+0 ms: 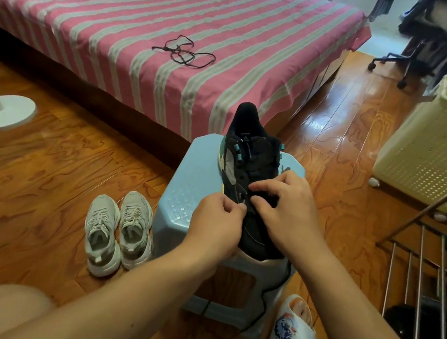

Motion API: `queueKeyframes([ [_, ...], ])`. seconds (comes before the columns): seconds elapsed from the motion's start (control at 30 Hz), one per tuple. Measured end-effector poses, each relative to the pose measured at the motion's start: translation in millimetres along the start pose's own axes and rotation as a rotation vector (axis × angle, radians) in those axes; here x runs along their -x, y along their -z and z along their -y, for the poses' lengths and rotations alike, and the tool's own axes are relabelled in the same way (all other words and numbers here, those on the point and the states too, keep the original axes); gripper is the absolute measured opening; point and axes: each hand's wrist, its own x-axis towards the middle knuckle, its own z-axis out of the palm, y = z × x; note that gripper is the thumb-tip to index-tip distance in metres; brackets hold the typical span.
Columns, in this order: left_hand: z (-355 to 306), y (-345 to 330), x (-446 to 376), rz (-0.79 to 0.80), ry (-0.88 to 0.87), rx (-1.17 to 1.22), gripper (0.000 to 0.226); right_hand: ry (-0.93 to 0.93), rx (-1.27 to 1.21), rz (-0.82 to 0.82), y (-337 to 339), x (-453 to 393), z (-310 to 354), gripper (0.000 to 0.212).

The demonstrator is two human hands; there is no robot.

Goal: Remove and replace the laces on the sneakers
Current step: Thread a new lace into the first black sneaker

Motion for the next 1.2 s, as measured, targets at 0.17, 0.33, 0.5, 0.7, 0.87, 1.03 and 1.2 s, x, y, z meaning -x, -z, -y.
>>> queueKeyframes([
  [0.17,3.7,-4.9,-1.2,-0.04,0.013,0.06,0.023,-0.009,-0.009,-0.001,-1.2,-0.6,0.6,0.019],
  [0.33,1.3,-6.0,-3.1,-0.065,-0.012,-0.008,0.022,-0.014,-0.017,-0.013,-3.9,-0.2,0.4,0.019],
  [0.5,-1.3,-3.7,6.7,-0.147,-0.33,-0.722,0.023,-0.023,-0.015,-0.006,-6.2,3.2,0.5,0.013],
  [0.7,-0.7,-3.2,3.6,-0.153,-0.361,-0.685,0.022,-0.023,-0.018,-0.01,-7.8,6.0,-0.4,0.013],
  [0.87,6.7,-11.8,12.2,-0.188,-0.285,-0.42,0.025,-0.041,-0.035,-0.027,-9.5,6.2,0.2,0.013],
  [1.03,4.0,-7.8,3.4,-0.157,-0.266,-0.426,0.026,-0.058,-0.063,-0.015,-8.2,5.3,0.5,0.013],
  [1.2,2.5,-1.2,-0.5,-0.116,-0.387,-0.602,0.021,-0.069,-0.081,-0.004,-9.0,7.5,1.4,0.016],
])
